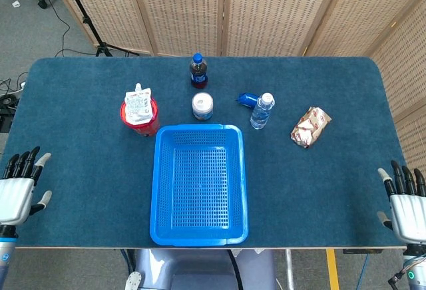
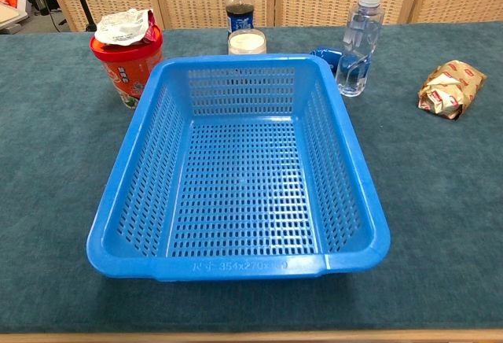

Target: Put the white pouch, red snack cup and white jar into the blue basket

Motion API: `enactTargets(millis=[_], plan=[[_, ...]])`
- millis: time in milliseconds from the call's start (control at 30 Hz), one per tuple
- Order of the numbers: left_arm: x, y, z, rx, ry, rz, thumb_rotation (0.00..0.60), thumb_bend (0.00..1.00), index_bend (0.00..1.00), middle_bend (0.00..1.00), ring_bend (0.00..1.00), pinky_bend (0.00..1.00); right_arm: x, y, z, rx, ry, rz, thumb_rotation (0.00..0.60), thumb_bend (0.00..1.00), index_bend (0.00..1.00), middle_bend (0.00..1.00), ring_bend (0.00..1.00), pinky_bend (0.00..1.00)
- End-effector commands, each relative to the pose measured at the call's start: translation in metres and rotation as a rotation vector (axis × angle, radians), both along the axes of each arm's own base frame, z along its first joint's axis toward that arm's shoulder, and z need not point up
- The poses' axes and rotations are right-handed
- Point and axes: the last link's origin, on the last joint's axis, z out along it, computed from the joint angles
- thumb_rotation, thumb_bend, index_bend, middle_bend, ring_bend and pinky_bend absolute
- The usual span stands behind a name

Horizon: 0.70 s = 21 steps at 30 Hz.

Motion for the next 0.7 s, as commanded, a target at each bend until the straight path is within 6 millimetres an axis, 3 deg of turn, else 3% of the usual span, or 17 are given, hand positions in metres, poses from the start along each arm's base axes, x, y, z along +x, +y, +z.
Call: enactTargets(millis=[33, 500, 700], plan=[[0.000, 0.000, 0.000, 0.000, 0.000, -0.002, 0.600, 0.32, 0.10, 0.00, 0.00, 0.00, 0.000, 0.000, 0.000, 0.000, 0.001, 0.001, 0.600, 0.16, 0.14, 0.00, 0.00, 0.00], [0.001, -0.002, 0.000, -0.012, 0.024, 0.007, 0.600, 0.32, 0.10, 0.00, 0.00, 0.00, 0.000, 0.001, 0.001, 0.002, -0.002, 0.002, 0.600, 0.16, 0.14, 0.00, 0.00, 0.00], [0.014, -0.001, 0.005, 0.013, 0.029, -0.037, 0.600, 0.31, 0.10, 0.00, 0.00, 0.00, 0.000, 0.001, 0.001, 0.004, -0.015, -0.002, 0.600, 0.16, 0.14, 0.00, 0.00, 0.00]])
